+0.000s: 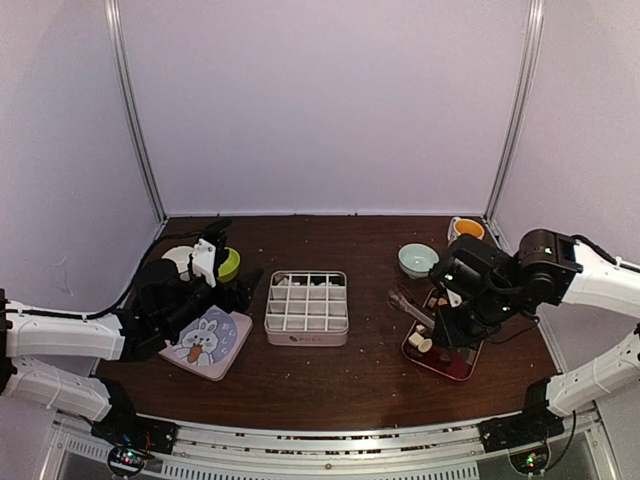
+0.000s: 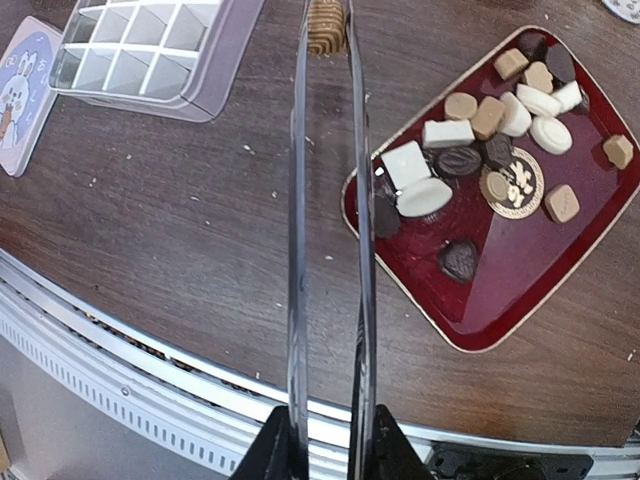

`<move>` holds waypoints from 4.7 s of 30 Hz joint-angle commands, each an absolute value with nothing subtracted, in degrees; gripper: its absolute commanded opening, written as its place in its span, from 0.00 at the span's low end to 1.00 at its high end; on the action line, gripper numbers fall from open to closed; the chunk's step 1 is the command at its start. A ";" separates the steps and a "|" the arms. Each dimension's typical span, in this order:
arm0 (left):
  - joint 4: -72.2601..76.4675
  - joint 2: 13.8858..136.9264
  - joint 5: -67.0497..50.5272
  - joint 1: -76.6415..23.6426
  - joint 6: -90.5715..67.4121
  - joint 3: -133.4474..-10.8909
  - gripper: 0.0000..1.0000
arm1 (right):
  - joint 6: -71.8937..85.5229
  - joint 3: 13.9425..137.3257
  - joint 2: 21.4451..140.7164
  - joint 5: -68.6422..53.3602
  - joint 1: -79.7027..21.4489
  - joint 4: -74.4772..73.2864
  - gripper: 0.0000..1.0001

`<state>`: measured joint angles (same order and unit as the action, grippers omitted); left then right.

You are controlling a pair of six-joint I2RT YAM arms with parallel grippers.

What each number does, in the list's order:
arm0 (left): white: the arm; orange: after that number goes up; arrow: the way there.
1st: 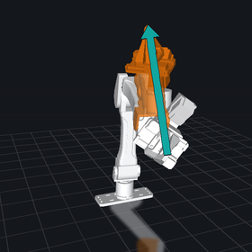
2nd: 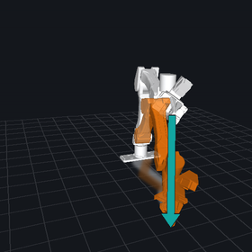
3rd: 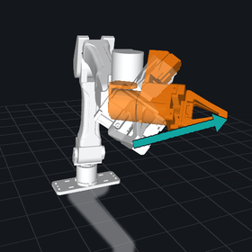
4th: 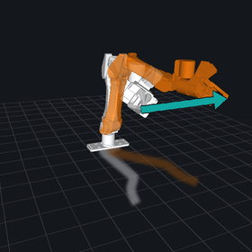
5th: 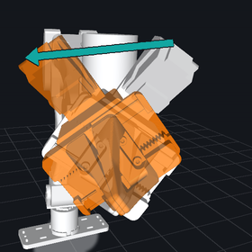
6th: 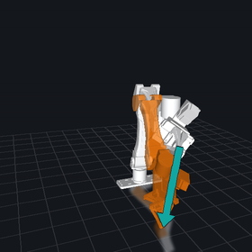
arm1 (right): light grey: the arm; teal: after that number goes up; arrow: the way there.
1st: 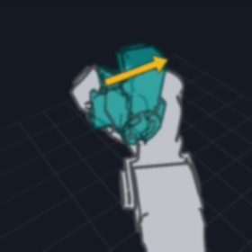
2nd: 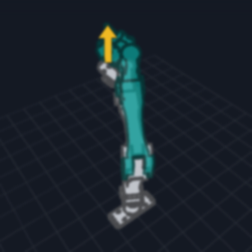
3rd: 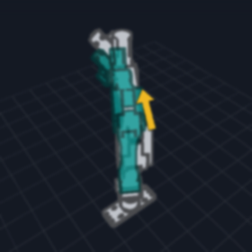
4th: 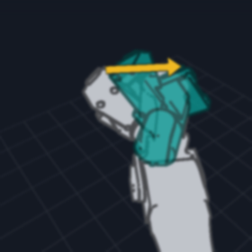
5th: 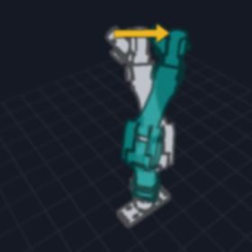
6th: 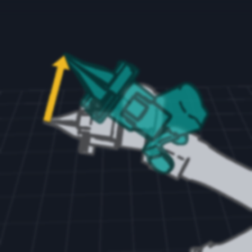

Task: Pack the chocolate
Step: Place the fake chocolate in the empty pocket of the box, then pick up the fake chocolate from the plate.

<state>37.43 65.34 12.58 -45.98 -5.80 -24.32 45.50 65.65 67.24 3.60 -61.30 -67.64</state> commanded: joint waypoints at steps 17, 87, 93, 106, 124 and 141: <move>39.85 65.61 11.76 -46.09 -4.95 -25.14 0.92 | 39.52 75.09 84.93 3.42 -61.11 -47.71 0.21; 39.67 66.09 11.01 -46.11 -4.62 -25.39 0.92 | 46.83 60.58 63.09 3.80 -61.14 -70.12 0.28; 39.56 66.26 10.72 -46.06 -4.65 -25.49 0.92 | 50.07 55.60 55.82 0.36 -61.17 -72.73 0.28; 39.40 66.27 10.50 -46.09 -4.72 -25.66 0.92 | 55.60 51.03 51.01 0.31 -59.35 -78.48 0.29; 39.22 66.60 10.41 -46.04 -4.58 -25.84 0.92 | 51.01 46.81 50.58 -2.72 -52.36 -71.92 0.29; 38.90 66.54 10.13 -46.06 -4.62 -25.99 0.92 | 49.56 45.44 52.56 -1.10 -51.31 -71.20 0.30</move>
<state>37.43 66.30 11.05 -45.98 -5.43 -24.43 50.48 46.09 52.51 -2.76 -51.70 -72.18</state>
